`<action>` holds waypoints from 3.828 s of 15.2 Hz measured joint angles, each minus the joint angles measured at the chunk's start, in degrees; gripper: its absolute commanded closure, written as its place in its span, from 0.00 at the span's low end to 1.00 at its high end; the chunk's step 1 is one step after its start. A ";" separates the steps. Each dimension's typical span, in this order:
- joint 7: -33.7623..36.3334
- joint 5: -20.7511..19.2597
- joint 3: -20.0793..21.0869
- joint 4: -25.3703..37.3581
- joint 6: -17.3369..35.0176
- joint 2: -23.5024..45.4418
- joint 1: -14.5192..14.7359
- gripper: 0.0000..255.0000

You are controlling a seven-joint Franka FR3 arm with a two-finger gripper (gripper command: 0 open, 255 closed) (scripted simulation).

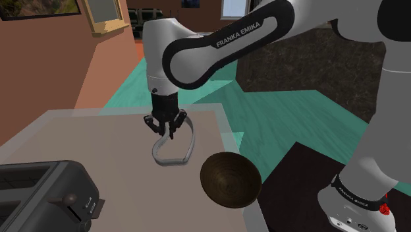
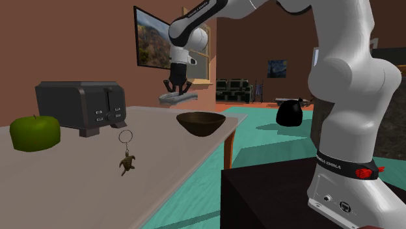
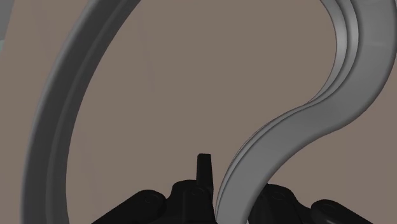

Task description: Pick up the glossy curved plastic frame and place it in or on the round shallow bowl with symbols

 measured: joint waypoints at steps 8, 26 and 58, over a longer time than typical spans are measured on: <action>-0.30 1.25 0.54 2.72 -4.76 -2.29 -0.23 1.00; -5.89 21.46 2.44 -35.56 2.58 -37.19 2.41 1.00; -6.45 21.82 2.13 -36.54 2.91 -37.84 2.49 0.00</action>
